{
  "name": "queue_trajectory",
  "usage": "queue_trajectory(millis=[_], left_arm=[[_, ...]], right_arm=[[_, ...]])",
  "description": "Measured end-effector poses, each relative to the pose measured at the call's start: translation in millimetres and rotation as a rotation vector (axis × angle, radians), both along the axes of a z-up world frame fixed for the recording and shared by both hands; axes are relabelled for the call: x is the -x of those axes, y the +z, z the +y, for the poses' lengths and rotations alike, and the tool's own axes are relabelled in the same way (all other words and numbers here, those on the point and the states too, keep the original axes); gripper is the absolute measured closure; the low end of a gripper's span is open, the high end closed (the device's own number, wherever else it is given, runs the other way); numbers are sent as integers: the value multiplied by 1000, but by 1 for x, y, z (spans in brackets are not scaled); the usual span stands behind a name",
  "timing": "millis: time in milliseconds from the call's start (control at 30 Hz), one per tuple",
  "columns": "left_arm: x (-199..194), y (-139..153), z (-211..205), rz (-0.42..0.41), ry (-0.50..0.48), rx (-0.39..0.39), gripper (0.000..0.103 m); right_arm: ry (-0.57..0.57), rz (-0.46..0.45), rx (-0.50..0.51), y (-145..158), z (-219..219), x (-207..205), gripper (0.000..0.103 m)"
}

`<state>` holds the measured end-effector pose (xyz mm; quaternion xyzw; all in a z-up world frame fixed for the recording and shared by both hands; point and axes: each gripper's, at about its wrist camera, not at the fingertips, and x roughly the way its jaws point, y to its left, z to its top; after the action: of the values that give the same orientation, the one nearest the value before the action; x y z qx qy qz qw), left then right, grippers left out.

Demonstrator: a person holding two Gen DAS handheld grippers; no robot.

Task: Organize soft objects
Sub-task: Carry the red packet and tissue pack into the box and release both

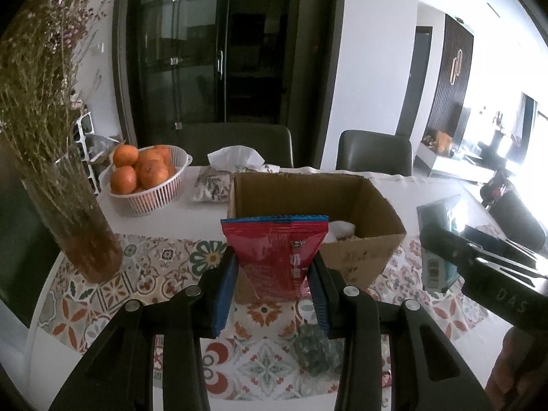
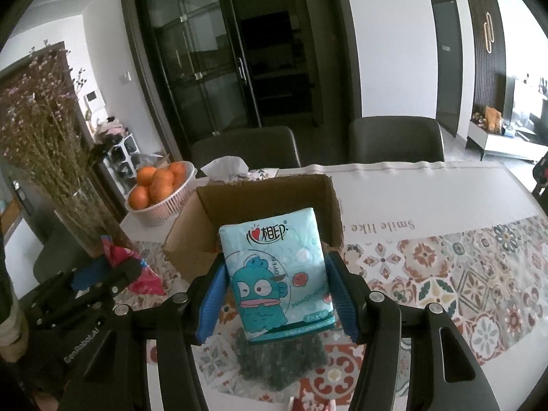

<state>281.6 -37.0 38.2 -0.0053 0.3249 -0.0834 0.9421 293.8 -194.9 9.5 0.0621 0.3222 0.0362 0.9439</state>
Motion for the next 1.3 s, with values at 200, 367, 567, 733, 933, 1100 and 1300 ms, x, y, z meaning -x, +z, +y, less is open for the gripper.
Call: queue_trajectory(millis=[200, 367, 567, 733, 933, 1100, 1300], left_arm=[[-15, 5, -5, -14, -5, -12, 63], [-29, 10, -8, -26, -10, -17, 63], [-47, 11, -11, -33, -14, -23, 63], [-63, 10, -14, -37, -16, -40, 63], [-85, 8, -16, -29, -30, -49, 63], [-108, 2, -18, 25, -72, -8, 63], [-129, -10, -19, 97, -91, 13, 63]], right_arm=[[3, -8, -5, 3, -2, -15, 45], [12, -13, 12, 6, -2, -29, 45], [27, -10, 40, 6, 1, -47, 45], [34, -9, 53, 4, 2, -63, 45], [49, 8, 55, 0, 2, -86, 45], [62, 49, 33, -7, 2, -108, 45], [62, 104, 9, -19, 1, -129, 45]])
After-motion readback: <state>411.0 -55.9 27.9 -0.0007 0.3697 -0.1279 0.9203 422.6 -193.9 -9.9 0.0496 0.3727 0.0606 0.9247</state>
